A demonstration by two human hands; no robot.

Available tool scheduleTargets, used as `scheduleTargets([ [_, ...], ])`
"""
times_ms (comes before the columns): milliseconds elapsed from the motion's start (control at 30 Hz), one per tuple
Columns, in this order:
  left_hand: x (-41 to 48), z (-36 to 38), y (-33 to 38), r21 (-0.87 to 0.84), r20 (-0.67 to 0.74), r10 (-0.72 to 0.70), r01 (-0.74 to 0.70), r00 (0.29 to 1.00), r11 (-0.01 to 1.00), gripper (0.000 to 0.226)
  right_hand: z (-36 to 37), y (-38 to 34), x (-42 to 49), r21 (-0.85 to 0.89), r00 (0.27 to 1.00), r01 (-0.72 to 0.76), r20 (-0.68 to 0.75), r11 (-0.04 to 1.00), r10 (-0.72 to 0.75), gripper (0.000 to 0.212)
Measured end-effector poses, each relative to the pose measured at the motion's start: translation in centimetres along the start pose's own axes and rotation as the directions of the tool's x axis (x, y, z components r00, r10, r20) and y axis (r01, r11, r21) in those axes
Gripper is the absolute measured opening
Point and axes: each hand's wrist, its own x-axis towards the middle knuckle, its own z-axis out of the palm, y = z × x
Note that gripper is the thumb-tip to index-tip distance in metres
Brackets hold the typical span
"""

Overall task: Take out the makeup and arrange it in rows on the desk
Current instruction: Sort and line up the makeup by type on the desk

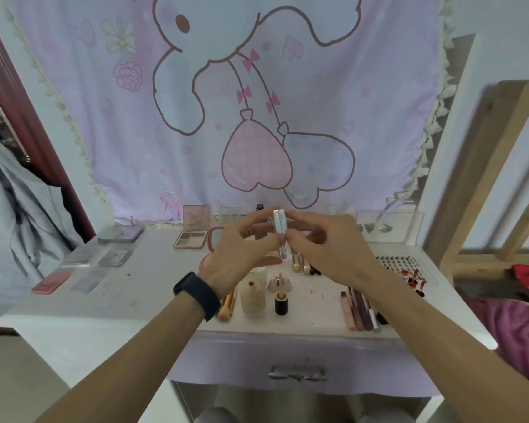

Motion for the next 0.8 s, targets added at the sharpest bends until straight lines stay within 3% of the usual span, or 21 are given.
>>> scheduleTargets([
  [100,0.2,0.4,0.9,-0.294,0.067,-0.14,0.154,0.988,0.943,0.031,-0.1,0.6,0.2,-0.003,0.995,0.021,0.1,1.0,-0.02,0.053],
  [200,0.4,0.5,1.5,-0.406,0.137,-0.243,0.278,0.96,0.87,0.015,-0.3,1.4,0.3,0.025,0.988,-0.002,0.153,1.0,-0.002,0.061],
  [367,0.7,0.0,1.1,-0.279,0.228,-0.382,0.436,0.896,0.856,0.051,-0.6,2.2,0.3,0.169,0.98,-0.099,0.189,0.981,0.066,0.047],
  [500,0.7,-0.4,0.6,-0.096,0.146,-0.278,0.293,0.949,0.951,0.059,-0.6,3.0,-0.1,0.201,0.979,-0.138,0.175,0.97,0.104,0.045],
  [633,0.1,-0.1,0.9,0.09,0.097,-0.117,0.108,0.988,0.99,0.038,-0.6,3.2,-0.6,0.241,0.974,-0.142,0.209,0.96,0.092,0.036],
  [800,0.0,0.5,0.9,-0.014,0.04,-0.086,0.087,0.995,0.996,0.034,-0.3,2.7,-0.7,0.258,0.974,-0.14,0.209,0.956,0.086,0.033],
])
